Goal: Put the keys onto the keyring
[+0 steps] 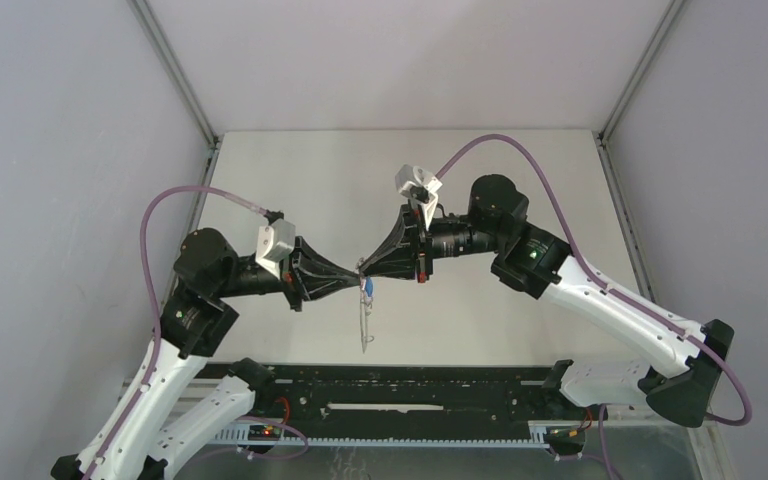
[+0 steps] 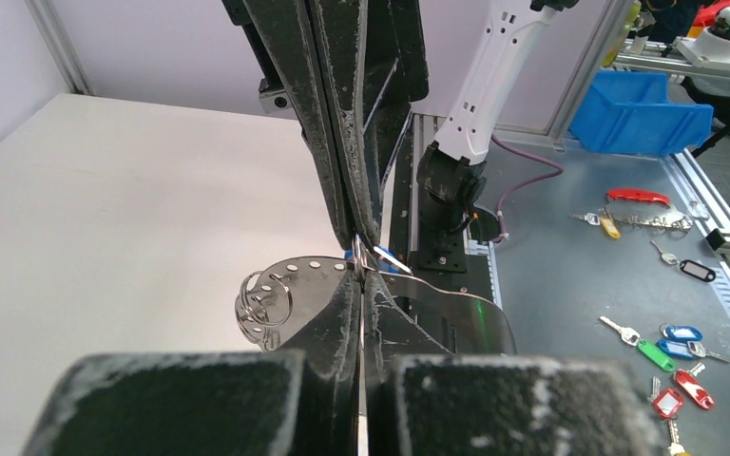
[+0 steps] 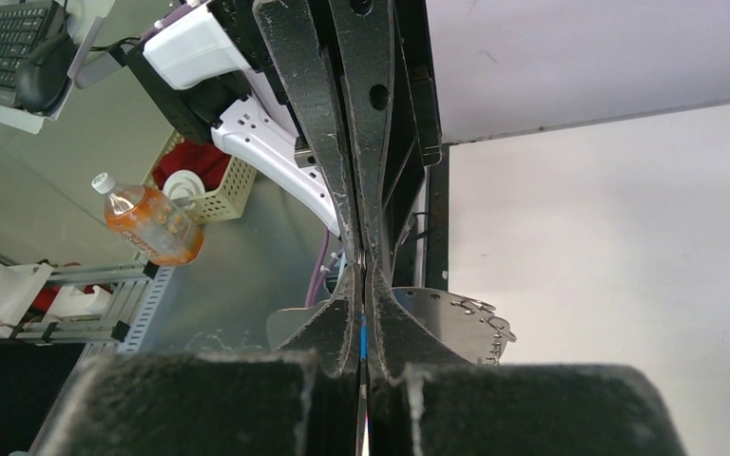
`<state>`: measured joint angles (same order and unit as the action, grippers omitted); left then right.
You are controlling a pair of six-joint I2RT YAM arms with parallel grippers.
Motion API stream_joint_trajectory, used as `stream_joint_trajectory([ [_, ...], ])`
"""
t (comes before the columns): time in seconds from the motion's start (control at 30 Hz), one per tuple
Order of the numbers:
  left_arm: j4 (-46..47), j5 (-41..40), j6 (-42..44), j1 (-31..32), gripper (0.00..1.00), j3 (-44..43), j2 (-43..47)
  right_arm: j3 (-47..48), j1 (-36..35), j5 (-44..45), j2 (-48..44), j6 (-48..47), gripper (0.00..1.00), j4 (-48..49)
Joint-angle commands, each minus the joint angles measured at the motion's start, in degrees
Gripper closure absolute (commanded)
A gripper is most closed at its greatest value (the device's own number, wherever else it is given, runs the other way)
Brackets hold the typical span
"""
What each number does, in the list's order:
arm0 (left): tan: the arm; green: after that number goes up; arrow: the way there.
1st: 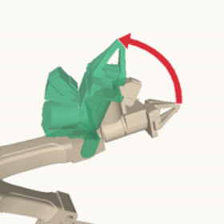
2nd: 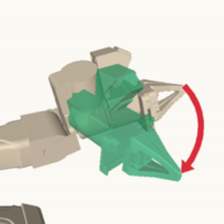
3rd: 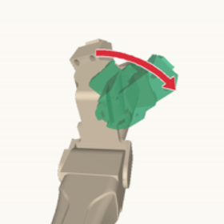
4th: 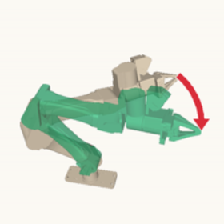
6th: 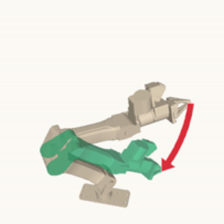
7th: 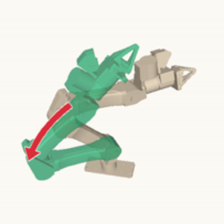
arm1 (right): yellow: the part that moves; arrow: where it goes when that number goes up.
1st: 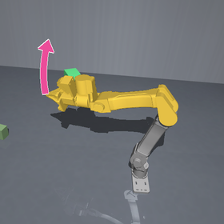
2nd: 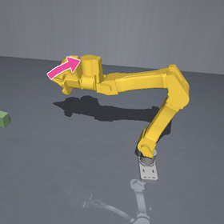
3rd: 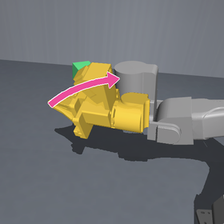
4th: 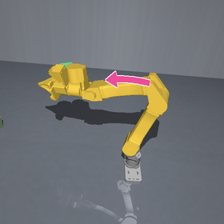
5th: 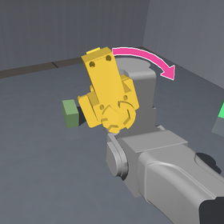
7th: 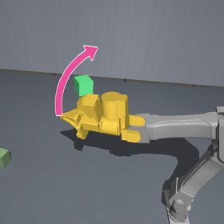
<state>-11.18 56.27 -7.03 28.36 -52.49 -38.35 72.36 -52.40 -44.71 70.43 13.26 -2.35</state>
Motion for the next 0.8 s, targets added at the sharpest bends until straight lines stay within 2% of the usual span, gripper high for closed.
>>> stream_joint_trajectory([
  [0.0,1.8,0.4,0.4,-0.2,1.0,-0.5,0.5,0.2,-0.6,0.4,-0.7,-0.9,1.0,0.0],
  [0.03,0.6,-0.2,1.6,-0.2,0.97,-0.7,0.4,0.2,-0.6,0.9,-1.1,-1.2,1.0,-0.5],
  [0.1,-3.6,-1.5,5.2,-0.2,0.82,-1.5,-0.1,0.5,-0.5,2.2,-1.9,-2.5,1.0,-2.7],
  [0.2,-11.0,-2.0,12.7,-0.2,0.68,-3.7,-1.2,3.3,-0.9,4.6,-1.9,-6.7,1.0,-12.2],
  [0.23,-12.6,-2.1,14.6,-0.3,0.67,-4.4,-1.5,4.4,-1.1,5.4,-1.6,-8.3,1.0,-15.3],
  [0.47,-20.7,-1.8,24.7,-0.1,0.68,-8.3,-3.4,13.9,-4.3,10.3,3.7,-16.2,1.0,-31.5],
  [0.77,-25.5,1.1,27.8,0.4,0.69,-9.5,-4.1,21.9,-7.5,13.8,8.9,-19.8,1.0,-38.5],
])
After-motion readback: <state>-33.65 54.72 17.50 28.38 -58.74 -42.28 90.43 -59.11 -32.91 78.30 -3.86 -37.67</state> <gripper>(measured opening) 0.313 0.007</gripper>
